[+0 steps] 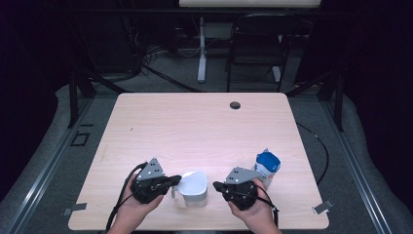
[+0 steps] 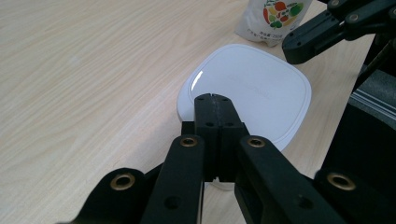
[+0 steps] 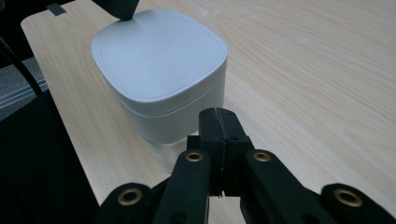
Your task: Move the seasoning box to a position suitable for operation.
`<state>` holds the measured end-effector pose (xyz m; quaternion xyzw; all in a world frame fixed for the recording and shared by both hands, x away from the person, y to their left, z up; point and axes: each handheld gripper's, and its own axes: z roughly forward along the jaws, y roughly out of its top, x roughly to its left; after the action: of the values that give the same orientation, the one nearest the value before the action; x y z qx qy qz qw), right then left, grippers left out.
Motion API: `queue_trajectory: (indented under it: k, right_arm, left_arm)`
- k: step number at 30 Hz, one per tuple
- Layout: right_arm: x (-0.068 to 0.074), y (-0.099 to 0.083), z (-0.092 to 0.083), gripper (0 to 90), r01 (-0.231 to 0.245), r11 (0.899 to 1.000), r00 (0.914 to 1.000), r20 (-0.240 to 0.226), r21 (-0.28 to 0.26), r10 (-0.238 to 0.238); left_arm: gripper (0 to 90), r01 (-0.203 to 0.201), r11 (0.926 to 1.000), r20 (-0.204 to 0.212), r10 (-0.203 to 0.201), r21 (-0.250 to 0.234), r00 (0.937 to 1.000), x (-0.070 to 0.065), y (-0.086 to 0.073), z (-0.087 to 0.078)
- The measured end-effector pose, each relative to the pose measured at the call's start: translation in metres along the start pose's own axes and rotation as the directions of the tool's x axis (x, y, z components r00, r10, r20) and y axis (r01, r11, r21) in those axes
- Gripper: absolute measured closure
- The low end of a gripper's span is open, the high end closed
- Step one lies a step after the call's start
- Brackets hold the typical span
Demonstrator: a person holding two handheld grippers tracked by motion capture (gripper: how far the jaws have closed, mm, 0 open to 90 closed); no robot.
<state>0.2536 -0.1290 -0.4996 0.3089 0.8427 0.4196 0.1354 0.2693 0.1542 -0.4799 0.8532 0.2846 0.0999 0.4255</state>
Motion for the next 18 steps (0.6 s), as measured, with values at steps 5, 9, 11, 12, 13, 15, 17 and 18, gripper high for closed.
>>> queue_trajectory:
  k: [5, 9, 11, 12, 13, 15, 17, 18]
  right_arm:
    - [0.002, -0.003, 0.004, 90.0, -0.005, 1.0, 0.9999, -0.016, 0.006, 0.005]
    - [0.006, -0.005, 0.007, 90.0, 0.001, 1.0, 0.9994, -0.035, 0.004, -0.001]
    - [0.008, -0.005, 0.008, 90.0, 0.005, 1.0, 0.9991, -0.043, 0.004, -0.004]
    - [0.009, -0.004, 0.009, 90.0, 0.01, 1.0, 0.9988, -0.047, 0.006, -0.009]
    - [0.01, -0.004, 0.01, 90.0, 0.015, 1.0, 0.9986, -0.05, 0.011, -0.014]
    - [0.012, -0.004, 0.012, 90.0, 0.024, 1.0, 0.9986, -0.046, 0.013, -0.023]
    - [0.013, -0.005, 0.012, 90.0, 0.027, 1.0, 0.9986, -0.045, 0.016, -0.026]
    - [0.012, -0.005, 0.012, 90.0, 0.025, 1.0, 0.9986, -0.047, 0.016, -0.024]
  left_arm:
    - [90.0, 0.009, 0.9999, 0.003, -0.009, -0.005, 1.0, 0.0, -0.001, 0.0]
    - [90.0, 0.013, 0.9998, 0.001, -0.013, -0.012, 0.9999, 0.0, -0.002, 0.0]
    - [90.0, 0.012, 0.9998, 0.0, -0.012, -0.013, 0.9999, 0.0, -0.002, 0.0]
    - [90.0, 0.013, 0.9998, 0.0, -0.013, -0.013, 0.9999, 0.0, -0.002, 0.0]
    - [90.0, 0.012, 0.9999, -0.001, -0.012, -0.012, 0.9999, 0.0, -0.002, 0.0]
    - [90.0, 0.013, 0.9998, 0.0, -0.013, -0.014, 0.9999, 0.0, -0.002, 0.0]
    - [90.0, 0.015, 0.9998, 0.001, -0.015, -0.013, 0.9999, 0.0, -0.002, 0.0]
    - [90.0, 0.014, 0.9998, 0.002, -0.014, -0.012, 0.9999, 0.0, -0.002, 0.0]
